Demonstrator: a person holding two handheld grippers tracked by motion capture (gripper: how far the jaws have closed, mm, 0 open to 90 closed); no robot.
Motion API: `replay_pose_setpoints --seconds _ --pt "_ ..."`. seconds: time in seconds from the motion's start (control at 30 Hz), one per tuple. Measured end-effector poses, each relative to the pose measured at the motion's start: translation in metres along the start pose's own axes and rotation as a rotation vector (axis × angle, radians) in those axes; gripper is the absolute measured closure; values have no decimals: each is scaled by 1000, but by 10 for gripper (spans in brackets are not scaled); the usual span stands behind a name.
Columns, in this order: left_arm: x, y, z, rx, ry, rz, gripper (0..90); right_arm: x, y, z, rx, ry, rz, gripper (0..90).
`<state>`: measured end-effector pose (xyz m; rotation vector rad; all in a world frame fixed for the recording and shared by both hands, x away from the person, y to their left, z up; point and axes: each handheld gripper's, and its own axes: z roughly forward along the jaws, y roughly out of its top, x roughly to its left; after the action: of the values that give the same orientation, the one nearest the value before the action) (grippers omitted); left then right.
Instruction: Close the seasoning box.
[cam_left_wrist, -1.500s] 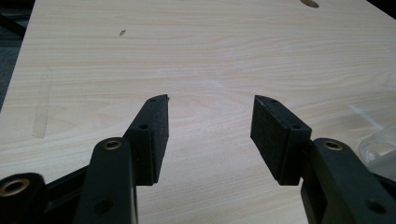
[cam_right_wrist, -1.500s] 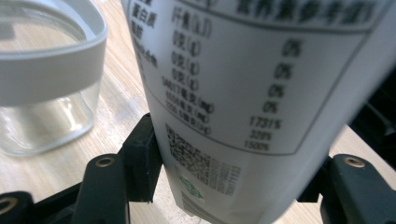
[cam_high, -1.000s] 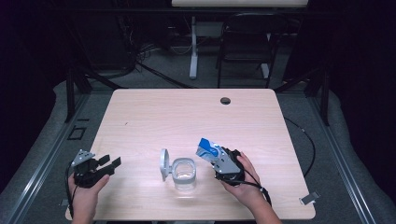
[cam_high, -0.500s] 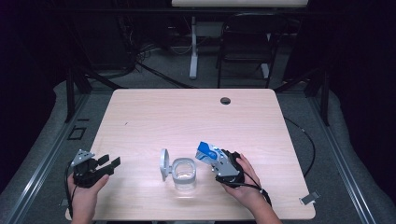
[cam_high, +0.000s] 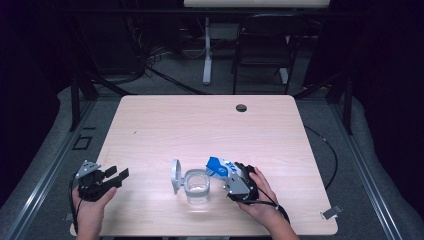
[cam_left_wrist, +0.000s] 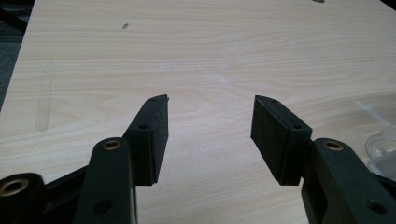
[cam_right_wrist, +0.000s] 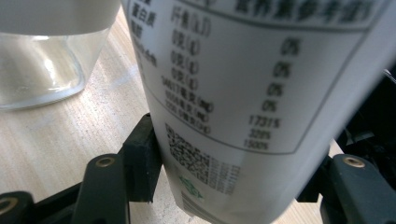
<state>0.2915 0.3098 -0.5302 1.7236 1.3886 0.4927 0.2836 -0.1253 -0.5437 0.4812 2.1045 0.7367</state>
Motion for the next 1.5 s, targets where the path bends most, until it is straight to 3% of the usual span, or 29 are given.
replay_pose_setpoints --seconds 0.3,0.67,1.07,1.37,1.5 --pt "0 0 0 -4 0 0 470 2 0 -1 27 -9 -44 392" --pt "0 0 0 -5 1 -1 470 2 -3 1 19 -42 -66 392" --pt "-1 0 0 -6 2 1 470 5 -5 4 27 -56 -124 392" --pt "0 0 -1 -3 1 1 470 10 -5 6 58 -74 -195 393" --pt "0 0 0 -5 0 -1 470 14 -5 8 48 -73 -202 393"
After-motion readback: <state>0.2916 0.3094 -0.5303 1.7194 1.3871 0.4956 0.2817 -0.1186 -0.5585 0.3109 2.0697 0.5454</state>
